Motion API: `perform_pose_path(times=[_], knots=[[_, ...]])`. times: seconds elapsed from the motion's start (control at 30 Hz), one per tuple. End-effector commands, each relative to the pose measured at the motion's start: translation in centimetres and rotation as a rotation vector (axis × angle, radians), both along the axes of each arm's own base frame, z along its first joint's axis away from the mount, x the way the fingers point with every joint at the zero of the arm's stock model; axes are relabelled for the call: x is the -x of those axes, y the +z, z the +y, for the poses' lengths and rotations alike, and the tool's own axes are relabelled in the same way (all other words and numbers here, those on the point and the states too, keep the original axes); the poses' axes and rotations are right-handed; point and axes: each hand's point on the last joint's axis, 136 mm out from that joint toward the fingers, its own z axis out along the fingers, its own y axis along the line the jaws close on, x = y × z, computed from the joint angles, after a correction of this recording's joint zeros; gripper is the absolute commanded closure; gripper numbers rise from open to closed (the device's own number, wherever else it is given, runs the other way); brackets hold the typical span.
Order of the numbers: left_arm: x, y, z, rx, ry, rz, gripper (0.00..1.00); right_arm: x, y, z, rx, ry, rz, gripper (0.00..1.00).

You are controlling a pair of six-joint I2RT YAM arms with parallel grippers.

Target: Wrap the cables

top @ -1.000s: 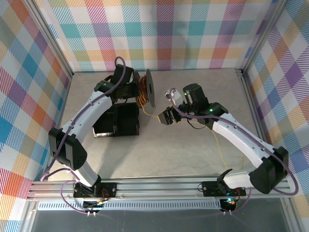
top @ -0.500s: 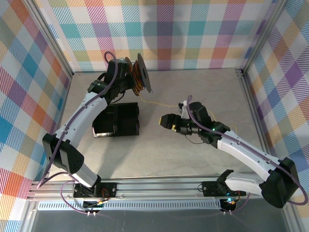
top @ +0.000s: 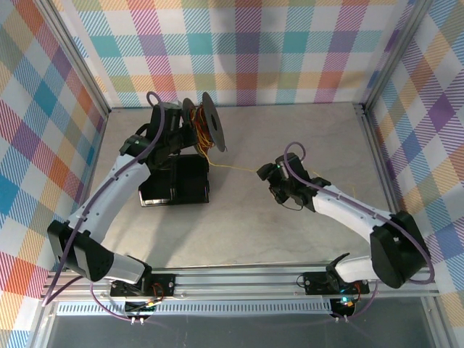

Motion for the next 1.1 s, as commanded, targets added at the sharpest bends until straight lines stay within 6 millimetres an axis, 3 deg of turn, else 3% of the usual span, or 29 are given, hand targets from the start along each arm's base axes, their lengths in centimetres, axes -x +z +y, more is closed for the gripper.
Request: perform_pose_path(times=[0.0,0.4,0.67,1.07], knots=[[0.2,6.7,-0.1,0.131,-0.008,-0.201,1.0,-2.4,2.0,0.0,-0.047,-0.076,-0.057,0.26],[1.3,5.9,-0.9,0.161,-0.055,-0.18,1.0,-5.3,2.0,-1.7,-0.085,-0.139,-0.105,0.33],[2.0,5.8,-1.1,0.17,-0.07,-0.175,1.0,-6.2,1.0,-2.9,-0.087,-0.173,-0.088,0.54],[3.1,6.4,-1.6,0.192,-0.111,-0.175,1.0,-7.3,0.3,-5.3,-0.059,-0.222,-0.086,0.56]])
